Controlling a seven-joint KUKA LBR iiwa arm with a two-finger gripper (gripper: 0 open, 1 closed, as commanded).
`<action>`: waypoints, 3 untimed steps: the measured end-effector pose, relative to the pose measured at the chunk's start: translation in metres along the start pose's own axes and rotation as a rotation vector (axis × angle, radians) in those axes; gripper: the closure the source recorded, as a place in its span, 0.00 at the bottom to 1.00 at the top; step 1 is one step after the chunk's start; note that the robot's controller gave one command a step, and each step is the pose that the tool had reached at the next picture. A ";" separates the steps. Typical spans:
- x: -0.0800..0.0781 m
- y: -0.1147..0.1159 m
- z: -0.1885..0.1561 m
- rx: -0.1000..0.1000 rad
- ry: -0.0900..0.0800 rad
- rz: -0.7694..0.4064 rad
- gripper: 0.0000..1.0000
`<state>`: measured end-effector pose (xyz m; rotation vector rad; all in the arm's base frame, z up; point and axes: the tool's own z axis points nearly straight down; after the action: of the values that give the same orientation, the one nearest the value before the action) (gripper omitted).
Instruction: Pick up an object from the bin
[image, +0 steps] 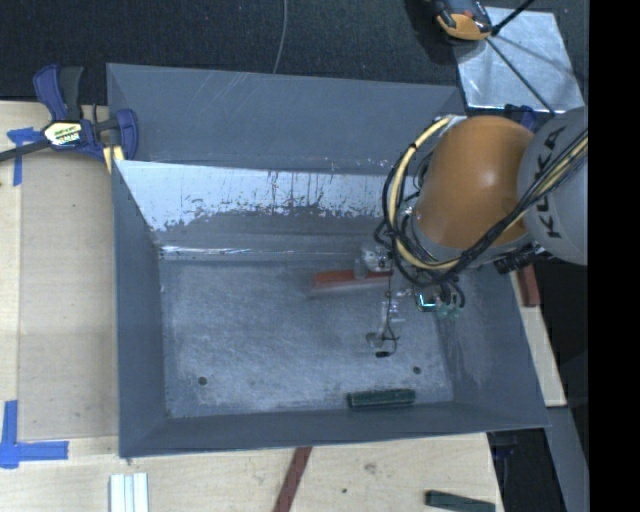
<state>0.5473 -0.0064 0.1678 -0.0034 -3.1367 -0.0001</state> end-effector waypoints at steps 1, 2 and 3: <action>-0.002 0.000 -0.005 0.000 -0.009 0.000 0.00; -0.039 0.022 0.014 0.000 -0.012 0.053 0.00; -0.074 0.012 0.042 -0.002 -0.011 0.005 0.00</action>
Offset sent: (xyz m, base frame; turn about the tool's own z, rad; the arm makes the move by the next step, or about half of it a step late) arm 0.0646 0.0418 -0.0329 0.0875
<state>0.6212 0.0053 0.1252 -0.0113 -3.1479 -0.0031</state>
